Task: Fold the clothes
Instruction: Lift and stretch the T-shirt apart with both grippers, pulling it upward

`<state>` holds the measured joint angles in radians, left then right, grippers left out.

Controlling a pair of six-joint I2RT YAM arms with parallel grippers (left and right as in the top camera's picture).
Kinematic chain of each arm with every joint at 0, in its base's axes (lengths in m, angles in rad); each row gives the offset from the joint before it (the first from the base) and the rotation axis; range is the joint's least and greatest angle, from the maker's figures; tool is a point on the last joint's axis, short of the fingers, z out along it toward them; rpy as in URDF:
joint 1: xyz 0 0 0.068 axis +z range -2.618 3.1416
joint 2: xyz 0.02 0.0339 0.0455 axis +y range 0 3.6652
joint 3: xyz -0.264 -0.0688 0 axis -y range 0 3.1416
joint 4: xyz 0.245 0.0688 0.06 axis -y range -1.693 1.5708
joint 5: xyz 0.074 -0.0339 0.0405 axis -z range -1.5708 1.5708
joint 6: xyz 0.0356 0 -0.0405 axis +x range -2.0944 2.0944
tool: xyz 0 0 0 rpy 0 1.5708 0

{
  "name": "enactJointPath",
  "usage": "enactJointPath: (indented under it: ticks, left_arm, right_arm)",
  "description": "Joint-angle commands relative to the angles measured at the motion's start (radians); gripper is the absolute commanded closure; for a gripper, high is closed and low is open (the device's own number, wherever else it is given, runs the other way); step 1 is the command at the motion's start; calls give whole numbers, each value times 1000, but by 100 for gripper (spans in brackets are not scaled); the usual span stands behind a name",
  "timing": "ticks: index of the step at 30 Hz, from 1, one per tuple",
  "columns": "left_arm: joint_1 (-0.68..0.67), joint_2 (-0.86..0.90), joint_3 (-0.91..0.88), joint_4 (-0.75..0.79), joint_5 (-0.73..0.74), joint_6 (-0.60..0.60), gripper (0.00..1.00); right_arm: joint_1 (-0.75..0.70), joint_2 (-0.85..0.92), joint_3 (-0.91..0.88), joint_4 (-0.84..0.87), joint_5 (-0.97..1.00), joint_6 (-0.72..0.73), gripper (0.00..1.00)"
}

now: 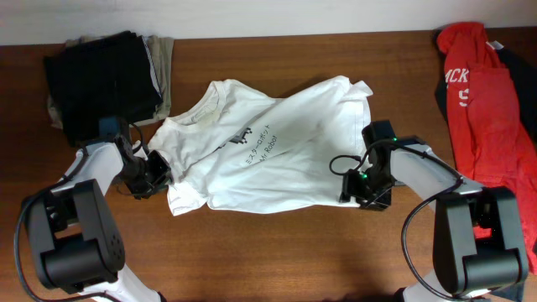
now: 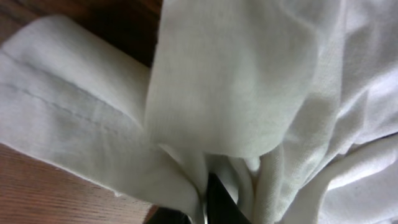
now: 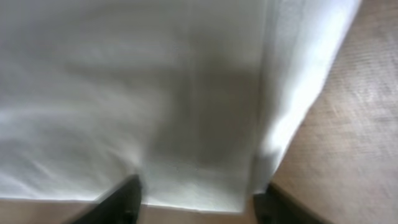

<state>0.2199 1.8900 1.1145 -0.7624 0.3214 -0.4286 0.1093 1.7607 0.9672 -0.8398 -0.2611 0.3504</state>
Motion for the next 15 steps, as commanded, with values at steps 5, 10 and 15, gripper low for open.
enactJointPath:
  ticks: [5,10,15]
  left_arm:
    - [0,-7,6,-48,-3,-5,99]
    - [-1,-249,51,-198,-15,-5,99]
    - [0,-648,144,-309,-17,-5,99]
  right_arm:
    - [12,20,7,32,-16,30,96]
    - [7,-163,191,-206,110,33,96]
    - [8,-444,469,-447,142,-31,96]
